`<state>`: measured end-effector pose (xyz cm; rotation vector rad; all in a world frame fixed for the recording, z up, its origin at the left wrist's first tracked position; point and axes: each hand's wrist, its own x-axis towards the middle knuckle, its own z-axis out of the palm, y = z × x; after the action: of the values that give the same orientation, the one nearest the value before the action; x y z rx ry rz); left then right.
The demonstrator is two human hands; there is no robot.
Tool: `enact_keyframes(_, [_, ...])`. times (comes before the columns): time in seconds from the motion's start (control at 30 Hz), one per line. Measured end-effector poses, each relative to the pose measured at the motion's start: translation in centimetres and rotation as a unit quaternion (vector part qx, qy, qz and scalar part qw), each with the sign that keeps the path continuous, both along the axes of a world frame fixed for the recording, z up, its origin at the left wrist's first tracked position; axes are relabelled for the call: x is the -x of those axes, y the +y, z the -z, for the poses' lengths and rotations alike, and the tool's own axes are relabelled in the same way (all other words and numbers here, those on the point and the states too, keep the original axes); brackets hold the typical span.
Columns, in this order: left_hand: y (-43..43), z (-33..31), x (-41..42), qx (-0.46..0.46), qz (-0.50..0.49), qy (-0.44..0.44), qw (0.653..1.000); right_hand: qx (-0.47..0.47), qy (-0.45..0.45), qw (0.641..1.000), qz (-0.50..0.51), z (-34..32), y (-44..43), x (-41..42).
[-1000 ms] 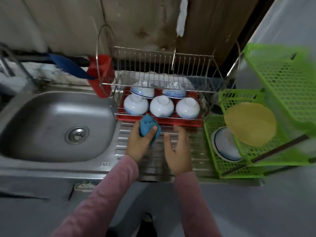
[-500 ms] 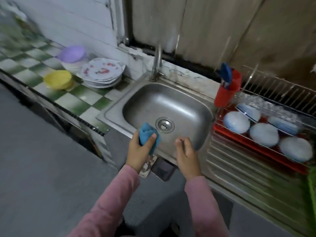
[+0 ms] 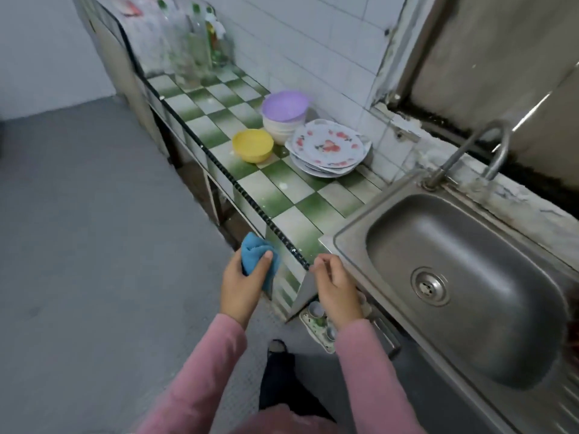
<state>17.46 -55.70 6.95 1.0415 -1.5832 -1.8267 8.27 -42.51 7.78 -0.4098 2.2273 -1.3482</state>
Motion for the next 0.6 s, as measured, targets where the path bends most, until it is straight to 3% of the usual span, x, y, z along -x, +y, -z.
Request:
enact_keyframes(0.23, [-11.3,1.1,4.3,-0.005,-0.057,-0.015,0.998,-0.006,-0.015,1.000,-0.020,2.3,-11.3,6.2])
enact_keyframes(0.6, [-28.7,0.8,17.5,0.024,-0.034,-0.024,0.999,-0.005,-0.087,0.995,0.050,4.7,-27.2,20.5])
